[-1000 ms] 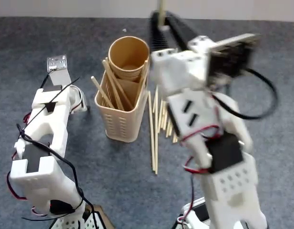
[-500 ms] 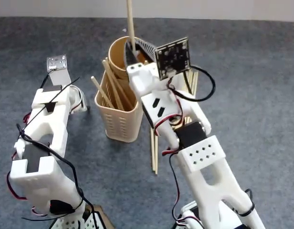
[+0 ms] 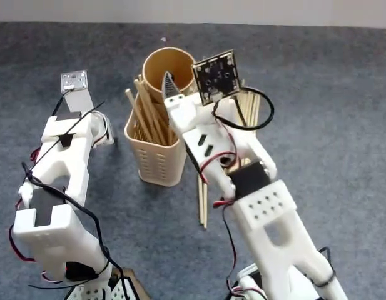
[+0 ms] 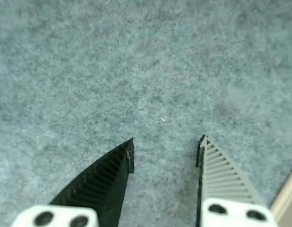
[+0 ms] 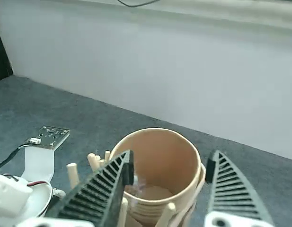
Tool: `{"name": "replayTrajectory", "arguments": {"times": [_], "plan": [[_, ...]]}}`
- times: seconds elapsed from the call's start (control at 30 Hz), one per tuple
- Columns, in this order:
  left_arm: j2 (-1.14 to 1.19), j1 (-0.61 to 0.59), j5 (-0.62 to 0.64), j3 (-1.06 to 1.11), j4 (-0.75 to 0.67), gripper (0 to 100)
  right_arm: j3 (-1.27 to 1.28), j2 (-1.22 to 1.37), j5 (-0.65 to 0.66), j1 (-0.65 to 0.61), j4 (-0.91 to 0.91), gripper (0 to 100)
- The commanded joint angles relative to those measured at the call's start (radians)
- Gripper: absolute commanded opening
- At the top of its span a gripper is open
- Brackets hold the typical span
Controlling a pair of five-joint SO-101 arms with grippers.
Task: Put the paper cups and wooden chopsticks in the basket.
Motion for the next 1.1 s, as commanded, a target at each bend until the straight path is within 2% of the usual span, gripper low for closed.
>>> {"name": "replayTrajectory", "arguments": {"times": [0.0, 0.13, 0.23, 0.47, 0.77, 1.07], "plan": [[-0.005, 0.002, -0.006, -0.007, -0.009, 22, -0.139, -0.113, -0.005, 0.107, 0.206, 24.5], [-0.005, 0.005, -0.006, -0.007, -0.009, 22, -0.278, -0.147, -0.008, 0.262, 0.498, 24.5], [-0.005, 0.007, -0.006, -0.007, -0.006, 22, -0.289, -0.133, -0.003, 0.326, 0.591, 24.5], [-0.005, 0.007, -0.006, -0.005, -0.005, 22, -0.036, 0.154, 0.026, 0.357, 0.42, 24.5], [-0.005, 0.004, -0.006, -0.004, -0.005, 22, -0.125, 0.608, 0.017, 0.394, 0.372, 24.5], [-0.005, 0.008, -0.006, -0.004, -0.005, 22, -0.122, 0.803, 0.025, 0.415, 0.269, 24.5]]}}
